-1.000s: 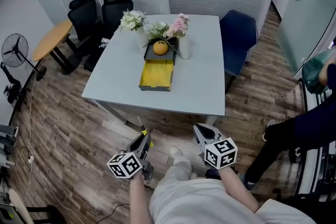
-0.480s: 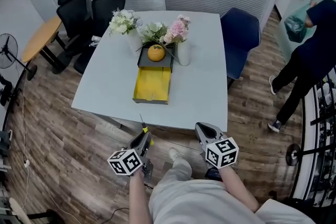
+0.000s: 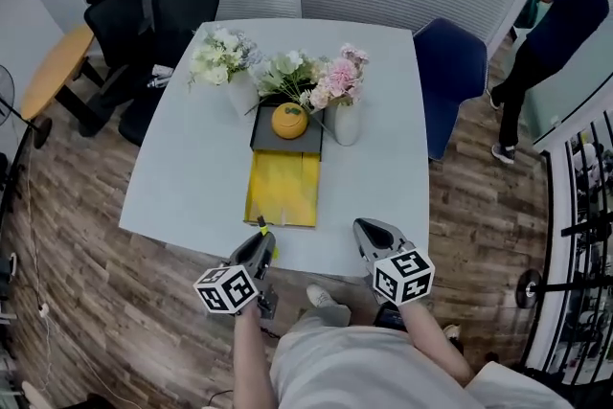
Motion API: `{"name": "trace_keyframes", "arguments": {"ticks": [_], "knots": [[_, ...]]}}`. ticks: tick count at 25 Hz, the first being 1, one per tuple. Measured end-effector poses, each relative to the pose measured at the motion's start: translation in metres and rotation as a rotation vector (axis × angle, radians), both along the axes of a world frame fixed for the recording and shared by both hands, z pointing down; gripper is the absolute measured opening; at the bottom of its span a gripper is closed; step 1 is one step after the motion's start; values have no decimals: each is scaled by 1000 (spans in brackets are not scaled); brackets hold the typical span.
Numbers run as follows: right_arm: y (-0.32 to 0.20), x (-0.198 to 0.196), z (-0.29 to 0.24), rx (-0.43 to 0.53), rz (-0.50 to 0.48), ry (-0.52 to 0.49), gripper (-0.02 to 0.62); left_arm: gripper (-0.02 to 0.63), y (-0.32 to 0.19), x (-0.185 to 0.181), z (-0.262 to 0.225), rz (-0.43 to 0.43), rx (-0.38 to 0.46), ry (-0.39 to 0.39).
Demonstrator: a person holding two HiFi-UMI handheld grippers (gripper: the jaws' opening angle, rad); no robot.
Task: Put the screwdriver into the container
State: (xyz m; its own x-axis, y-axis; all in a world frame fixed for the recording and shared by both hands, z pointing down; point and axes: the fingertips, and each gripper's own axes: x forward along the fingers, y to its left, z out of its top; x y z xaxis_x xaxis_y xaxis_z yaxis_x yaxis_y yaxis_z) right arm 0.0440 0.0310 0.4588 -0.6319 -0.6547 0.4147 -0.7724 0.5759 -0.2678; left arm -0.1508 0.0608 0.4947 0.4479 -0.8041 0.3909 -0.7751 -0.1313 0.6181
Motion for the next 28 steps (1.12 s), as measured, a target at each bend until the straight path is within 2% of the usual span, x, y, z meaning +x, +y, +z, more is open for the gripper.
{"name": "trace_keyframes", "arguments": {"ticks": [8, 17, 28], "knots": [[-46, -5, 8, -15, 53, 6, 15, 68, -55, -10, 5, 43, -11, 10], [-67, -22, 3, -4, 35, -15, 15, 69, -72, -22, 8, 45, -25, -15], [-86, -11, -2, 11, 49, -42, 15, 68, -89, -11, 2, 64, -20, -47]]}}
